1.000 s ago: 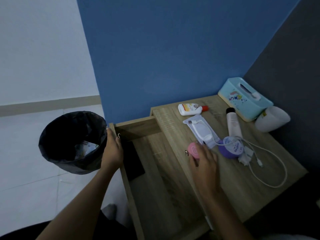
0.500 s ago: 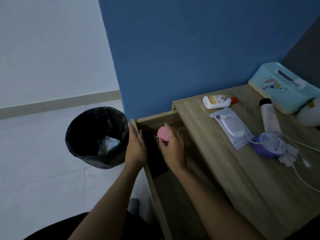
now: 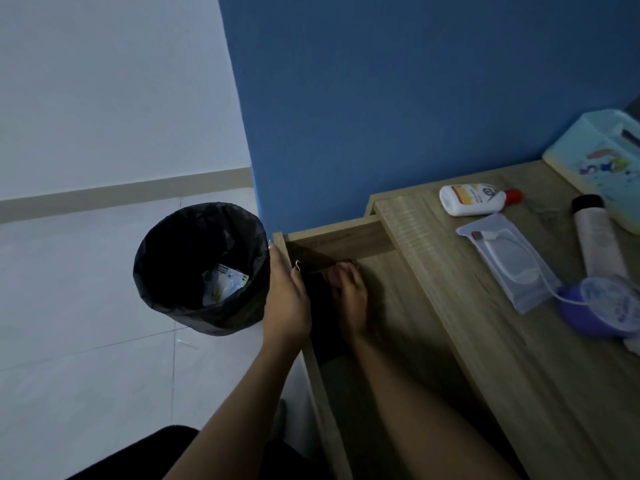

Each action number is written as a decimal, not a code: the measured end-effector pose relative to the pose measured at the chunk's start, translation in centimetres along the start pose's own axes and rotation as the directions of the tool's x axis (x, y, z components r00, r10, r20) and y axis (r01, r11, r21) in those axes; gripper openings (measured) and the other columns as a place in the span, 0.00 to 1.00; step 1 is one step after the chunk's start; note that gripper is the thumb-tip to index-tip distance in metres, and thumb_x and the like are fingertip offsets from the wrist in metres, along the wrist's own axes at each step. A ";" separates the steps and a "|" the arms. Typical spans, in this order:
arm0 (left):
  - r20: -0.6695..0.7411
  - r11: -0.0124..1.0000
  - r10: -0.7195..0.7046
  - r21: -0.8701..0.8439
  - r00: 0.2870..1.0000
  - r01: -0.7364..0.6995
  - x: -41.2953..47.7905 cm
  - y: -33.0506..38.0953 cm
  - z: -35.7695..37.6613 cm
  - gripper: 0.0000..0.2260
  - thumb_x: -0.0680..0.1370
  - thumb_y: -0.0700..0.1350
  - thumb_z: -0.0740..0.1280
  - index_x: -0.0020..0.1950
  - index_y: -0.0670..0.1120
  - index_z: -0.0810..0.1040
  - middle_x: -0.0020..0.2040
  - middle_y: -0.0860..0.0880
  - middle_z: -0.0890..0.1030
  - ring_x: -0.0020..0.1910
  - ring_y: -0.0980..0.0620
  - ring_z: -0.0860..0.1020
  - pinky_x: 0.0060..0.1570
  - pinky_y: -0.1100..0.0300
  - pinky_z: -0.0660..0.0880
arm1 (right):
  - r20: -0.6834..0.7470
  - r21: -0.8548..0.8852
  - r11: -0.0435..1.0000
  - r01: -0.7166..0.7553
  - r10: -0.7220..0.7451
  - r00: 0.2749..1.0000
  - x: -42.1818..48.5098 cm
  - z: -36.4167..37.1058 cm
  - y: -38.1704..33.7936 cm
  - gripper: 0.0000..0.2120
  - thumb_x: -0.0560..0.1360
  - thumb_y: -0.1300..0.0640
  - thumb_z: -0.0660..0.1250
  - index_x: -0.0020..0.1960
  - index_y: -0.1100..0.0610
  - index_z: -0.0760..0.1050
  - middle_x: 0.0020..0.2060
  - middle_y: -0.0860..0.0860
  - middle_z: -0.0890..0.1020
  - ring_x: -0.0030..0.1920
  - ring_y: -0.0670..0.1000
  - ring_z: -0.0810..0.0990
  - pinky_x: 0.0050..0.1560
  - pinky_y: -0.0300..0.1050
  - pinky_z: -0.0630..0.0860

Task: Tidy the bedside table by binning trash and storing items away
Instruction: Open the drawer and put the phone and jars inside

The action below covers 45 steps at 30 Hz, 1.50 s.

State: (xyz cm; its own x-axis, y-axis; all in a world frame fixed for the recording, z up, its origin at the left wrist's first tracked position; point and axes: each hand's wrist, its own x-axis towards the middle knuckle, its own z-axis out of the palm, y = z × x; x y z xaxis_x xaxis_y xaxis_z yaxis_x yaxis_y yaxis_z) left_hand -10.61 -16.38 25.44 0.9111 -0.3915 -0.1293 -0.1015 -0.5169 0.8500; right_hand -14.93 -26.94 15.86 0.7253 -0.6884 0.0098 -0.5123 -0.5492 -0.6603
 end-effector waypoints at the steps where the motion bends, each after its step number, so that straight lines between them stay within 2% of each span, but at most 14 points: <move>1: -0.003 1.000 0.005 0.005 1.000 -0.005 0.0 -0.4 0.1 0.26 0.83 0.48 0.49 0.78 0.51 0.41 0.77 0.46 0.60 0.70 0.44 0.68 0.55 0.62 0.62 | 0.002 0.007 1.000 -0.013 0.013 1.000 -0.2 0.2 -0.1 0.20 0.80 0.61 0.58 0.71 0.62 0.66 0.72 0.59 0.67 0.73 0.53 0.64 0.73 0.39 0.54; 3: 0.004 1.000 0.016 -0.004 1.000 -0.016 -0.1 -0.7 0.1 0.26 0.83 0.48 0.49 0.78 0.51 0.41 0.77 0.46 0.60 0.70 0.44 0.68 0.56 0.61 0.63 | 0.044 0.023 0.999 -0.034 0.033 0.998 -0.6 0.5 -0.3 0.20 0.80 0.60 0.58 0.71 0.61 0.66 0.72 0.57 0.67 0.74 0.55 0.63 0.74 0.47 0.54; 6: 0.016 1.000 0.004 0.012 1.000 -0.005 0.0 -1.3 -0.3 0.26 0.83 0.49 0.49 0.78 0.52 0.40 0.77 0.45 0.61 0.69 0.43 0.69 0.58 0.58 0.65 | 0.066 -0.031 0.999 -0.043 0.045 0.997 -0.6 -0.3 -1.5 0.20 0.81 0.57 0.56 0.73 0.55 0.64 0.75 0.53 0.62 0.76 0.53 0.59 0.75 0.47 0.53; 8: 0.019 1.000 -0.003 0.019 1.000 0.003 0.3 -1.8 -0.8 0.26 0.83 0.50 0.49 0.78 0.53 0.39 0.75 0.42 0.63 0.67 0.42 0.72 0.63 0.51 0.69 | -0.010 -0.037 0.999 0.012 -0.012 1.000 -1.0 -2.2 -3.4 0.20 0.80 0.54 0.58 0.72 0.52 0.65 0.75 0.51 0.63 0.76 0.52 0.58 0.75 0.49 0.55; 10: 0.016 1.000 -0.014 0.021 1.000 0.013 0.7 -2.1 -1.2 0.27 0.83 0.51 0.50 0.77 0.53 0.39 0.74 0.39 0.65 0.66 0.41 0.72 0.64 0.44 0.70 | -0.096 0.045 0.993 0.112 -0.107 0.990 -2.1 -5.2 -5.9 0.19 0.79 0.53 0.60 0.70 0.52 0.69 0.71 0.50 0.70 0.72 0.49 0.65 0.71 0.44 0.63; 12: 0.023 0.998 -0.021 0.052 1.000 0.019 0.7 -1.6 -1.3 0.27 0.83 0.50 0.51 0.78 0.52 0.40 0.75 0.38 0.63 0.68 0.38 0.70 0.66 0.41 0.68 | -0.191 0.097 0.981 0.168 -0.147 0.970 -3.1 -9.1 -7.0 0.17 0.77 0.54 0.62 0.65 0.52 0.73 0.63 0.48 0.77 0.64 0.46 0.72 0.64 0.35 0.66; 14: 0.024 0.996 -0.005 0.085 1.000 0.003 0.6 -1.0 -1.2 0.27 0.83 0.48 0.51 0.78 0.49 0.42 0.75 0.37 0.61 0.69 0.35 0.68 0.65 0.42 0.66 | -0.316 0.089 0.981 0.170 -0.134 0.939 -3.8 -13.4 -6.7 0.14 0.76 0.55 0.63 0.61 0.53 0.76 0.57 0.48 0.81 0.59 0.47 0.76 0.59 0.36 0.70; 17: 0.043 0.994 0.020 0.106 0.999 -0.024 0.4 -0.2 -0.8 0.27 0.83 0.49 0.51 0.78 0.49 0.41 0.75 0.35 0.62 0.68 0.33 0.69 0.64 0.41 0.67 | -0.453 0.011 0.996 0.088 -0.074 0.889 -5.0 -19.7 -4.1 0.11 0.75 0.57 0.64 0.57 0.54 0.78 0.53 0.49 0.82 0.55 0.49 0.77 0.56 0.44 0.75; 24: 0.081 0.992 -0.023 0.128 0.996 0.012 0.2 0.8 -0.2 0.28 0.82 0.51 0.51 0.77 0.49 0.40 0.73 0.34 0.63 0.67 0.32 0.68 0.64 0.37 0.67 | -0.632 -0.133 0.944 -0.302 0.154 0.760 -9.9 -27.7 4.2 0.12 0.73 0.54 0.68 0.56 0.53 0.76 0.59 0.54 0.76 0.61 0.55 0.73 0.60 0.55 0.74; 27: 0.098 0.994 -0.048 0.106 0.994 0.038 0.2 1.0 -0.1 0.29 0.82 0.51 0.52 0.77 0.50 0.39 0.75 0.35 0.61 0.70 0.33 0.66 0.67 0.38 0.64 | -0.617 -0.143 0.926 -0.350 0.193 0.763 -11.0 -28.5 5.7 0.17 0.71 0.56 0.69 0.59 0.55 0.76 0.62 0.56 0.74 0.63 0.57 0.72 0.63 0.54 0.72; 32: 0.123 0.995 -0.055 0.091 0.991 0.044 0.1 1.0 -0.5 0.29 0.82 0.54 0.51 0.76 0.52 0.38 0.75 0.37 0.62 0.70 0.34 0.66 0.67 0.37 0.65 | -0.556 -0.172 0.903 -0.393 0.241 0.795 -10.8 -28.5 6.9 0.29 0.71 0.54 0.70 0.69 0.57 0.67 0.66 0.59 0.72 0.66 0.60 0.70 0.65 0.54 0.68; 36: 0.111 0.994 -0.058 0.104 0.992 0.046 0.0 0.9 -1.1 0.28 0.82 0.54 0.51 0.77 0.52 0.39 0.75 0.37 0.62 0.69 0.34 0.67 0.67 0.37 0.65 | -0.524 -0.152 0.901 -0.406 0.275 0.806 -10.3 -28.2 7.0 0.38 0.70 0.50 0.72 0.74 0.54 0.59 0.70 0.57 0.70 0.68 0.60 0.68 0.64 0.54 0.68; 41: 0.099 0.992 -0.057 0.114 0.993 0.045 0.1 0.5 -1.1 0.28 0.82 0.53 0.50 0.77 0.52 0.39 0.75 0.37 0.61 0.70 0.34 0.67 0.67 0.37 0.65 | -0.499 -0.139 0.885 -0.444 0.324 0.803 -9.6 -28.8 6.6 0.43 0.68 0.50 0.75 0.75 0.51 0.55 0.70 0.59 0.68 0.69 0.61 0.67 0.64 0.60 0.70; 45: 0.090 0.993 -0.047 0.110 0.995 0.037 0.1 0.5 -1.0 0.27 0.82 0.51 0.50 0.77 0.50 0.40 0.76 0.37 0.61 0.71 0.35 0.66 0.68 0.39 0.64 | -0.459 -0.025 0.894 -0.446 0.387 0.800 -10.0 -29.7 5.3 0.45 0.67 0.50 0.75 0.75 0.49 0.52 0.70 0.61 0.66 0.68 0.61 0.68 0.60 0.59 0.72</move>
State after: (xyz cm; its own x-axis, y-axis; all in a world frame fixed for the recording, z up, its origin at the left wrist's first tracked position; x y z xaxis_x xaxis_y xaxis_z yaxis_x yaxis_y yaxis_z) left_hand -10.14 -15.90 26.35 0.8751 -0.4336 -0.2150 -0.1105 -0.6116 0.7834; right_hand -38.52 -37.05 34.56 0.1709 -0.9805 0.0974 -0.7934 -0.1956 -0.5764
